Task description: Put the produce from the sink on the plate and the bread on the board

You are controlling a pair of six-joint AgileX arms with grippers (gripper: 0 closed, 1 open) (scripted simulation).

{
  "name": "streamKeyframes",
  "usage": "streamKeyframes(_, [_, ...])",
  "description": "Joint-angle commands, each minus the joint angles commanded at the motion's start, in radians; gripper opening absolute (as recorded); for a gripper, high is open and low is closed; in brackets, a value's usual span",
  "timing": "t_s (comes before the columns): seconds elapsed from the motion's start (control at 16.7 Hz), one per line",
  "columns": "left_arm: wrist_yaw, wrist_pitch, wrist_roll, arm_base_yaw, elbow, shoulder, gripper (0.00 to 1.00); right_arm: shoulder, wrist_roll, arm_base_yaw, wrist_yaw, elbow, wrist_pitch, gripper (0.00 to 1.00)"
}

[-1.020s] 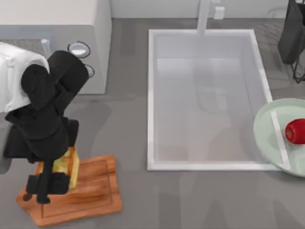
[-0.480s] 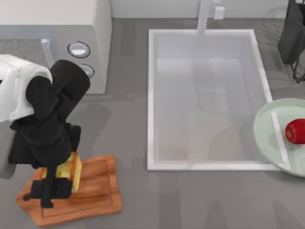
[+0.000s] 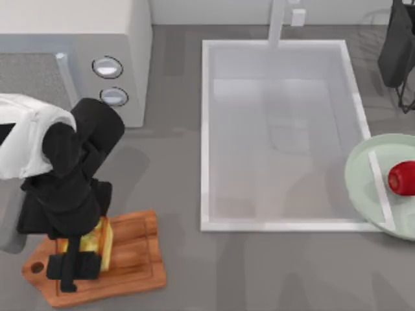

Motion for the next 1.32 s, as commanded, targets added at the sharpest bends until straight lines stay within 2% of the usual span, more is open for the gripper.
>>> streamKeyframes(0.18, [0.0, 0.0, 0.0, 0.0, 0.0, 0.0, 0.0, 0.0, 0.0, 0.0, 0.0, 0.0, 0.0, 1.0])
streamKeyframes(0.96, [0.0, 0.0, 0.0, 0.0, 0.0, 0.0, 0.98, 0.0, 0.0, 0.0, 0.0, 0.0, 0.0, 1.0])
streamKeyframes(1.32, [0.0, 0.0, 0.0, 0.0, 0.0, 0.0, 1.0, 0.0, 0.0, 0.0, 0.0, 0.0, 0.0, 1.0])
